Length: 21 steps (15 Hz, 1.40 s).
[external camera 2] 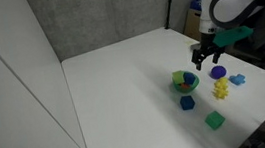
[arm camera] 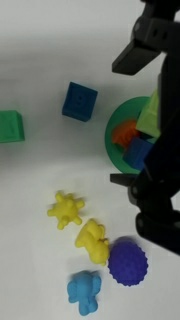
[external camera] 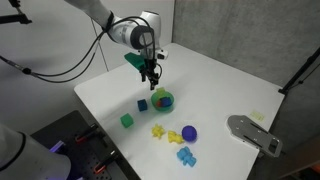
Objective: Put the light green toy block in the green bowl
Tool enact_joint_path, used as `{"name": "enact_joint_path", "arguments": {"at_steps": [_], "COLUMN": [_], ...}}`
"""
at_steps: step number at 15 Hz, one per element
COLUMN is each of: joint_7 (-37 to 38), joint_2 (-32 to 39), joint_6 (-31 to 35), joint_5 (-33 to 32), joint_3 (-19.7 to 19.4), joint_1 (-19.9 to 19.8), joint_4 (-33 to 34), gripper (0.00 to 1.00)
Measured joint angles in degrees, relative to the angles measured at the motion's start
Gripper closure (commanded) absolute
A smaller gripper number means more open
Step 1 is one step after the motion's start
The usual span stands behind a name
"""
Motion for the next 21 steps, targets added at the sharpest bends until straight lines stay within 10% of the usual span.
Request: {"name": "enact_joint_path", "arguments": {"at_steps": [21], "joint_7": [-10.3], "joint_2": [-37.8], "joint_6": [-20.2], "joint_5": [-0.9], "joint_3": [4.4], "joint_1": [-3.7], "joint_4": [-11.1], "gripper": [0.0]}}
